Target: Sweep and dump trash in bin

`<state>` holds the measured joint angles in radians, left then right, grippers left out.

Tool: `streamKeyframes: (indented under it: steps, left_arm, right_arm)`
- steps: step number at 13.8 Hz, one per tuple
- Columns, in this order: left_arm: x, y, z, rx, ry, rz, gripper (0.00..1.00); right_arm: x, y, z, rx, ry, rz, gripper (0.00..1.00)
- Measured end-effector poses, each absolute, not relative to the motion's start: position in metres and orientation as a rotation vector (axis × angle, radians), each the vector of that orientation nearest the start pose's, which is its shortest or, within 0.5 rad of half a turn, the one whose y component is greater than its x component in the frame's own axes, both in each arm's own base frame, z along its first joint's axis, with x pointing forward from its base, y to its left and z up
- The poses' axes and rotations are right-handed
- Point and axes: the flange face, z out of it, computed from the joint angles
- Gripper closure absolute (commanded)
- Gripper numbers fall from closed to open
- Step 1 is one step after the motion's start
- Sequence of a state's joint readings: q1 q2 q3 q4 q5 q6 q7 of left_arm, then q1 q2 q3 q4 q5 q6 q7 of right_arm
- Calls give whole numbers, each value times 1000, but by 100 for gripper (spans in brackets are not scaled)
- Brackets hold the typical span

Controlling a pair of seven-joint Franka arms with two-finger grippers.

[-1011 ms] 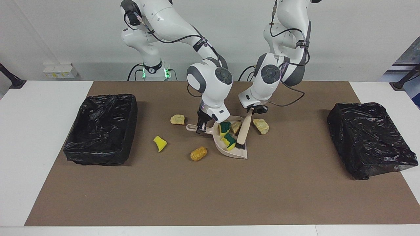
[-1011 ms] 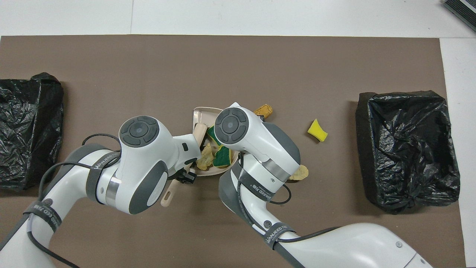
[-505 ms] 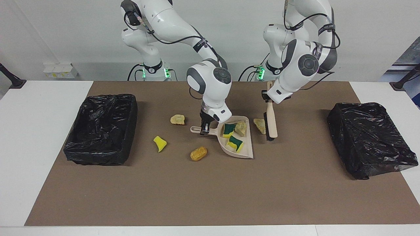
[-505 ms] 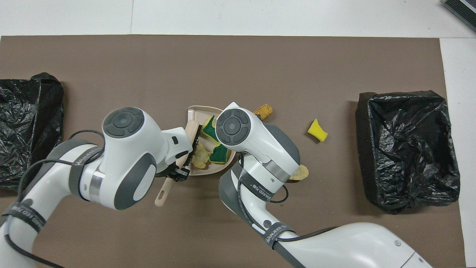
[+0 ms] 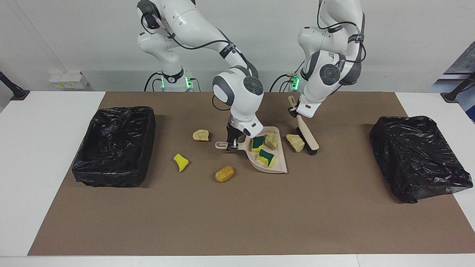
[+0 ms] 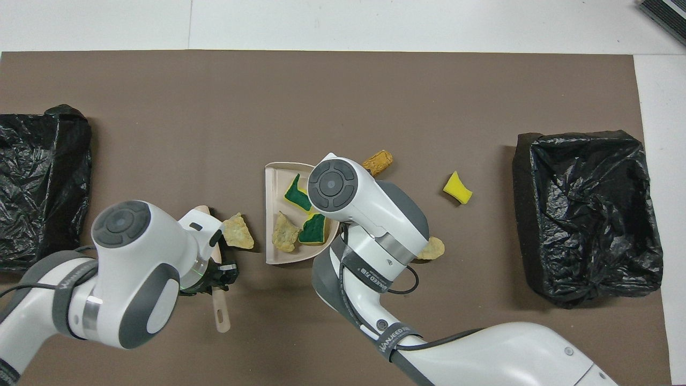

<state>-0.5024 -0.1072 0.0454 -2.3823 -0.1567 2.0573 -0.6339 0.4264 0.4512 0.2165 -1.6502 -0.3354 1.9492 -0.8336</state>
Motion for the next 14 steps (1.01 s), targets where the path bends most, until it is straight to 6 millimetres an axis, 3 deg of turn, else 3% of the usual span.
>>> streamKeyframes:
  steps: [4,7,11,14]
  left_arm:
    - [400,-257,351,-3181,-308,359,100]
    - [402,-280,363,-3232,-208,349,100]
    - [414,-294,391,-3263,-162,323,100]
    - [417,-289,398,-3246,-166,373,100]
  right_arm:
    - [548,364,346,2038,2119,-231,100]
    - [548,364,347,2037,2119,-230,100]
    - [548,364,346,2037,2119,-232,100]
    - [547,364,346,2037,2119,-238,100]
